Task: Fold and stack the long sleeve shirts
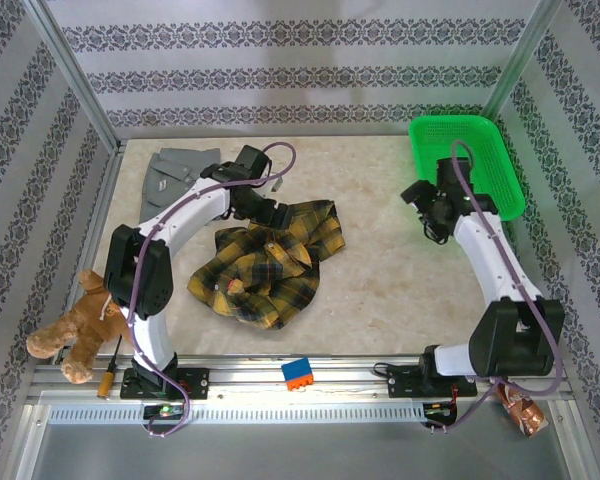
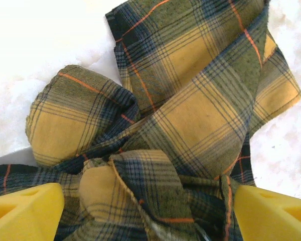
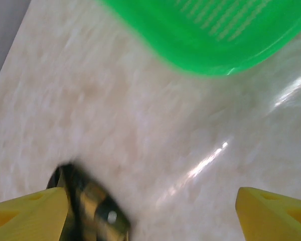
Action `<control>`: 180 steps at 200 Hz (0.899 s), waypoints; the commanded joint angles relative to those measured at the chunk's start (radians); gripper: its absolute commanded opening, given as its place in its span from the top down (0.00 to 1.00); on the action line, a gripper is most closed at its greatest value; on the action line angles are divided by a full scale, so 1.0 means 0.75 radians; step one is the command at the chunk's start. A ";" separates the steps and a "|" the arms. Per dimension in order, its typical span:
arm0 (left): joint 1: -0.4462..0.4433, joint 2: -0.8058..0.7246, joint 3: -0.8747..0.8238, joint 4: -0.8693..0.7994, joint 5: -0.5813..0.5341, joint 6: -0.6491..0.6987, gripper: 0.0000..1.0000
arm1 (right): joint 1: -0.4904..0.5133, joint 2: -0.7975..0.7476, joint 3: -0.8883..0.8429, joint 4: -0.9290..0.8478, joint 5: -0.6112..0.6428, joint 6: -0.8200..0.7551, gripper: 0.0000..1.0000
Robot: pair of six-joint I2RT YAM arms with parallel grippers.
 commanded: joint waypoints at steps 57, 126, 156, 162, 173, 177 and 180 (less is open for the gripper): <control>-0.017 0.101 0.069 -0.023 0.205 -0.121 0.62 | 0.383 0.456 0.108 0.016 -0.141 -0.256 0.17; 0.007 -0.082 -0.078 0.005 0.237 -0.148 0.96 | 0.487 0.749 0.219 0.111 -0.206 -0.258 0.29; 0.056 -0.228 -0.146 0.052 0.212 -0.187 1.00 | 0.479 0.808 0.244 0.139 -0.131 -0.218 0.74; 0.071 -0.263 -0.161 0.070 0.211 -0.195 1.00 | 0.476 0.808 0.253 0.143 -0.109 -0.215 0.82; 0.097 -0.335 -0.178 0.098 0.201 -0.205 1.00 | 0.465 0.801 0.280 0.139 -0.065 -0.217 0.96; 0.107 -0.355 -0.181 0.106 0.199 -0.205 1.00 | 0.460 0.798 0.284 0.139 -0.059 -0.218 0.98; 0.115 -0.377 -0.183 0.111 0.199 -0.204 1.00 | 0.454 0.792 0.292 0.138 -0.049 -0.219 1.00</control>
